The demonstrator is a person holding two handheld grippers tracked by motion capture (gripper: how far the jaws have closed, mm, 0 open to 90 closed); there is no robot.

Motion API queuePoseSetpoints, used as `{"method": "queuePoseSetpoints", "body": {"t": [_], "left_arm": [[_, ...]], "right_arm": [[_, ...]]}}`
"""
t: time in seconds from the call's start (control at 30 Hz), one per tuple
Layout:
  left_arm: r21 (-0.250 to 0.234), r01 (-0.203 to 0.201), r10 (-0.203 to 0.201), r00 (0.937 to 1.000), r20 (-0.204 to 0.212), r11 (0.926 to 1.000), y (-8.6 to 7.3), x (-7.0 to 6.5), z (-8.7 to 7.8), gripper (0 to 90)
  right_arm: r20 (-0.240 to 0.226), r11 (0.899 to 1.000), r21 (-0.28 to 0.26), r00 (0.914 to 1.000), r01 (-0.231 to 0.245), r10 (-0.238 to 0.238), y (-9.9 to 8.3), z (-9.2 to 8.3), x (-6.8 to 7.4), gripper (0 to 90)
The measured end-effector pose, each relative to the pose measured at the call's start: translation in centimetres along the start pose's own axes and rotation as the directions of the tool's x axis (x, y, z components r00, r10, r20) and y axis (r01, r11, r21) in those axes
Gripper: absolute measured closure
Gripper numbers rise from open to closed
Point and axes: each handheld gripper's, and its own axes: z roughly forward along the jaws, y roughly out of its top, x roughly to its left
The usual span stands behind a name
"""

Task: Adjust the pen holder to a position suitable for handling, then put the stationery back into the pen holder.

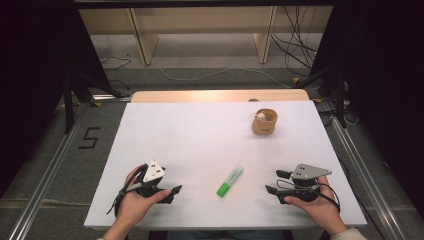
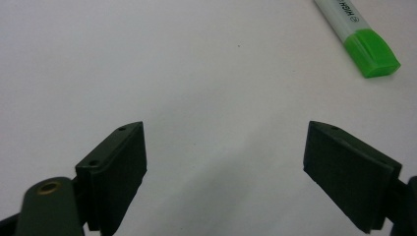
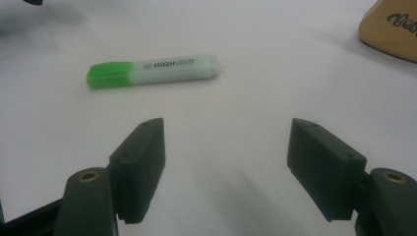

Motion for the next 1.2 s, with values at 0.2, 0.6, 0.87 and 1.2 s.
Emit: {"method": "queuePoseSetpoints", "body": {"t": [0.2, 0.6, 0.87, 1.2], "left_arm": [[0.005, -0.025, 0.025, 0.9995, 0.017, 0.9997, -0.1, -0.3, 0.3, 16.4], [0.008, -0.002, 0.002, 1.0, -0.001, 1.0, -0.2, 0.0, 0.4, 16.6], [0.0, 0.02, -0.02, 0.9998, 0.002, 0.9998, -0.2, 0.0, 0.5, 16.9], [0.002, 0.012, -0.012, 0.9999, -0.007, 0.9999, 0.1, -0.2, 0.8, 16.9]], "right_arm": [[0.004, 1.0, 0.002, 1.0, 0.002, -0.002, 0.3, 0.4, -0.1, 31.8], [0.005, 1.0, 0.002, 0.9999, 0.016, -0.016, 0.5, 0.5, -0.3, 34.2], [0.017, 0.997, 0.061, 0.999, 0.041, -0.042, 1.3, 1.3, -0.4, 55.1], [0.017, 0.997, 0.072, 0.9991, 0.038, -0.039, 2.4, 2.4, -0.7, 89.0]]}}
